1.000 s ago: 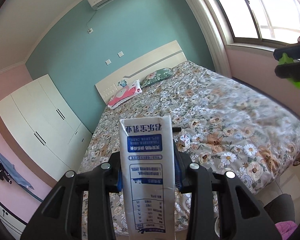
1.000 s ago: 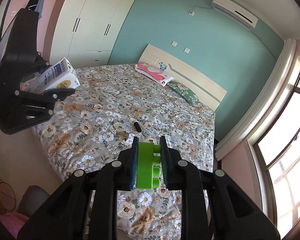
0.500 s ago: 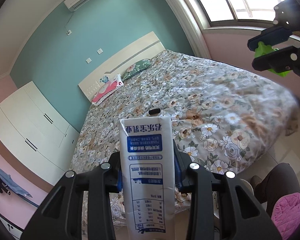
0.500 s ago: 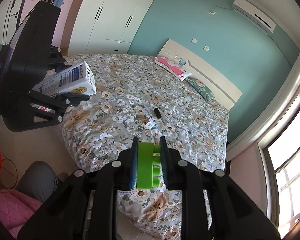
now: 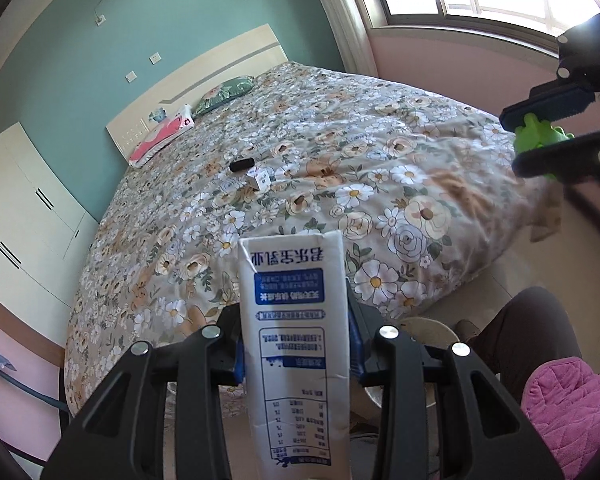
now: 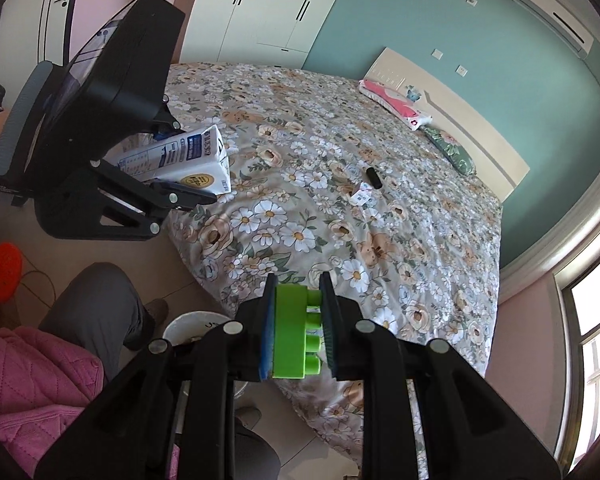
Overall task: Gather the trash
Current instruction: 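Carry the green block and milk carton with both tools over the bin, then open the left tool to drop the milk carton while the right tool drops the green block into the bin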
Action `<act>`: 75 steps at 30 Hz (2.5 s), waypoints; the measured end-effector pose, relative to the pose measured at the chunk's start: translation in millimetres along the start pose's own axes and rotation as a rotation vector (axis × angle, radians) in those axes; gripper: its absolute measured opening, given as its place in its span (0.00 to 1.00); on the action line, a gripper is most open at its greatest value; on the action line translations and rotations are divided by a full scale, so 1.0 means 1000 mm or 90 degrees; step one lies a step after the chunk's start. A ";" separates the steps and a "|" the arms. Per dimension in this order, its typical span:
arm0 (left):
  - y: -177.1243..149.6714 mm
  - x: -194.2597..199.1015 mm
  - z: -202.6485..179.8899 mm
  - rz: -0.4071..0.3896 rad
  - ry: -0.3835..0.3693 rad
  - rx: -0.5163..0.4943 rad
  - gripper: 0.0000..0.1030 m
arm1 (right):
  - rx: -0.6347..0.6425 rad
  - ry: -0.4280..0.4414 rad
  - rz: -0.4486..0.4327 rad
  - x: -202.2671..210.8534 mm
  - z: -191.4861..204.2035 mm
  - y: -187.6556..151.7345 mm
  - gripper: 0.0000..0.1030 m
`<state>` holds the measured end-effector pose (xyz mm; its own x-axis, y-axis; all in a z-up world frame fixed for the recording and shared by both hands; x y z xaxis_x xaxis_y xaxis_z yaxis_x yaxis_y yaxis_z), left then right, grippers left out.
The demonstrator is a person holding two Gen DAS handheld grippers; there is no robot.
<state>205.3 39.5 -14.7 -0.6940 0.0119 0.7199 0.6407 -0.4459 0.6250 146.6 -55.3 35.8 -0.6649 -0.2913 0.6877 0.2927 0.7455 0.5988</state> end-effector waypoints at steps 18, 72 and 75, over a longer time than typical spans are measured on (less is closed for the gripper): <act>-0.129 -0.146 -0.084 0.183 -0.144 0.037 0.38 | -0.027 0.141 0.145 -0.141 0.086 -0.123 0.22; -0.273 -0.393 -0.166 0.422 -0.251 0.214 0.60 | -0.247 0.293 0.465 -0.440 0.206 -0.341 0.49; -0.274 -0.394 -0.167 0.427 -0.252 0.213 0.60 | -0.251 0.296 0.455 -0.437 0.205 -0.338 0.49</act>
<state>248.3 7.3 -520.0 -0.0068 0.1801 0.9836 0.9825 -0.1821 0.0401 197.4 -56.8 -551.0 0.0786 -0.1157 0.9902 0.7939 0.6081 0.0080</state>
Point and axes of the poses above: each gripper's, at about its wrist camera, not at the fingertips, and x roughly against the way its jaws point, z to its left, y to its top, the point moved 9 cm from there along -x, roughly the way its jaws point, and after that the axes turned 3 degrees about -y, right-handed, at the moved point
